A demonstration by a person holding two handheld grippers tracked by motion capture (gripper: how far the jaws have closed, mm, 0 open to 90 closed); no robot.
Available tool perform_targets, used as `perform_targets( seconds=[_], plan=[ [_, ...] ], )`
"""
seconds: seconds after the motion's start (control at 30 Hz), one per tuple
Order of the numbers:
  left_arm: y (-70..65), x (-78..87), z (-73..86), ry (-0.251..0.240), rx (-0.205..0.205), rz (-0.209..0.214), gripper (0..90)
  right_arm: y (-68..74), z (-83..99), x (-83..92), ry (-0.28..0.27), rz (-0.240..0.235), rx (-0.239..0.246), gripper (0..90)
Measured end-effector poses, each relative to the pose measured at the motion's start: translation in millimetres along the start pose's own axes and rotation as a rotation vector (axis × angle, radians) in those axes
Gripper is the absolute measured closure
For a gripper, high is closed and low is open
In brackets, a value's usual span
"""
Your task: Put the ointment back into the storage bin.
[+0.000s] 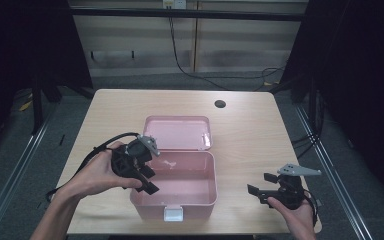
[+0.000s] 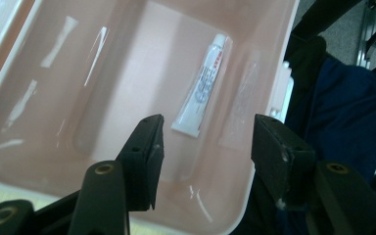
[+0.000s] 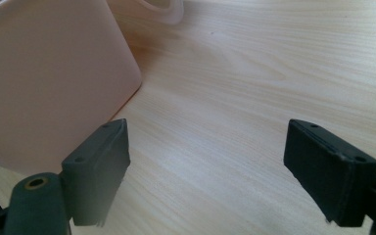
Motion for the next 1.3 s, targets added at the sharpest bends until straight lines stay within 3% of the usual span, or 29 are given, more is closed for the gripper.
perform_targets(
  seconds=[0.27, 0.4, 0.47, 0.53, 0.63, 0.77, 0.97, 1.07, 1.13, 1.3],
  plan=[
    [2.9, 9.0, 9.7, -0.020, 0.014, -0.009, 36.4, -0.1, 0.1, 0.1, 0.001, 0.002, -0.003, 16.8],
    [8.3, 16.6, 18.0, -0.058, 0.066, 0.004, 31.9, -0.4, 0.1, 0.0, 0.001, 0.003, -0.003, 16.8],
    [9.9, 18.8, 20.5, -0.054, 0.054, 0.007, 31.3, -0.4, 0.2, 0.0, 0.001, 0.003, -0.003, 16.8],
    [13.4, 22.9, 28.0, -0.075, 0.069, 0.008, 29.4, -0.4, 0.2, 0.0, 0.002, 0.003, -0.004, 16.8],
    [18.7, 24.8, 38.0, -0.139, 0.110, 0.026, 28.0, -0.2, 0.1, 0.2, 0.000, 0.002, -0.002, 16.8],
    [25.0, 23.0, 51.7, -0.146, 0.130, 0.034, 26.4, -0.8, 0.2, -0.2, 0.002, 0.003, -0.007, 16.7],
    [27.2, 25.9, 66.7, -0.146, 0.105, 0.038, 20.3, -0.9, 0.1, -0.2, 0.000, 0.005, -0.004, 16.7],
    [33.2, 24.7, 76.4, -0.144, 0.117, 0.001, 21.4, -0.9, 0.2, 0.0, 0.000, 0.005, -0.006, 16.7],
    [37.3, 22.7, 82.5, -0.161, 0.119, 0.012, 22.9, -0.9, 0.3, -0.1, 0.001, 0.005, -0.005, 16.7],
    [50.6, 16.9, 97.2, -0.199, 0.146, -0.030, 21.8, -0.7, 0.4, -0.1, 0.003, 0.006, -0.005, 16.7]
  ],
)
Point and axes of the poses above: each handheld gripper's, and its own axes: x roughly backward along the jaws, z roughly out of its underside, y roughly to its left, the point moved 5 cm from there along -x, roughly forward along the jaws, and after that the axes turned 11 degrees about x, right-handed, at the moved point
